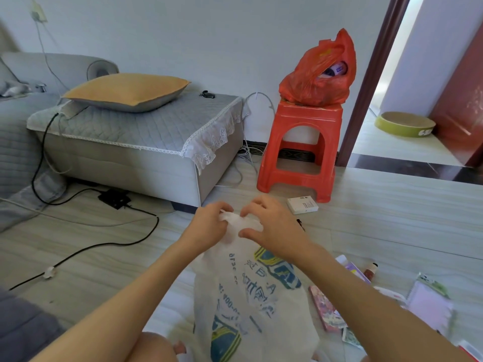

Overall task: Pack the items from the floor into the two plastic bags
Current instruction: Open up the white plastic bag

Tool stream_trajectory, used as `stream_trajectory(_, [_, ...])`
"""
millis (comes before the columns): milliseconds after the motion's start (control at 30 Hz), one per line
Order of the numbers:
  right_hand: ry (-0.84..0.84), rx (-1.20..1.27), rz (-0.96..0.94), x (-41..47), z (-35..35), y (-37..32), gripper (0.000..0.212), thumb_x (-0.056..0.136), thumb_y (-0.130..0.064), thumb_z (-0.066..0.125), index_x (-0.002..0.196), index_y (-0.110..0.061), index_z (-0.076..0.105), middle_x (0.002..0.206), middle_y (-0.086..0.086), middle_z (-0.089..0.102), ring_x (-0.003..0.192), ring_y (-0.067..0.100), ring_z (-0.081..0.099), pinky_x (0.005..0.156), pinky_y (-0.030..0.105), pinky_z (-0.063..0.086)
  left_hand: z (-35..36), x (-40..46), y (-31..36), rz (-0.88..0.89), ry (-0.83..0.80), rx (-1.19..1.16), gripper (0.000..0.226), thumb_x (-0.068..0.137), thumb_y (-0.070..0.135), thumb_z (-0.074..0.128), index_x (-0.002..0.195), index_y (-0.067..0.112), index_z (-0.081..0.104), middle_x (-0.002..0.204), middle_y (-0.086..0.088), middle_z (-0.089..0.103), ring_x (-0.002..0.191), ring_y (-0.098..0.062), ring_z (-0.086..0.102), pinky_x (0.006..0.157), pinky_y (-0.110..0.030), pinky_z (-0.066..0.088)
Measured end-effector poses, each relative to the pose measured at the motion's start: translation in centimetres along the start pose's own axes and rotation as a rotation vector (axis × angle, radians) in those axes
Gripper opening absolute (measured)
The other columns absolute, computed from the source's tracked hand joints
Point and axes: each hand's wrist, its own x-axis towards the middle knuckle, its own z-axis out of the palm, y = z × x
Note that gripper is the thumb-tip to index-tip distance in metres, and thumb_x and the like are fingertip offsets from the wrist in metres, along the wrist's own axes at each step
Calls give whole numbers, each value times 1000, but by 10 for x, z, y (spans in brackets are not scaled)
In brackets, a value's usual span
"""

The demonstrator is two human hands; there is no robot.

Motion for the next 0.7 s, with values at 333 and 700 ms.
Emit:
stream_trajectory(333, [59,486,445,7,-7,8,11,95,-15,44,89,-15,53,81,-5,51,77,12,46,61,23,35,-11,-6,5,158,-154,-62,21,88,26,59,68,25,55,71,13,52,65,-2,50,57,-10,35])
stream_trajectory(700, [55,686,276,6,-29,18,20,85,-45,58,80,-25,61,81,3,62,77,14,56,73,28,43,-32,-3,-10,-338,-207,-977,8,86,5,58,87,11,64,79,-7,63,59,-13,61,55,-22,53])
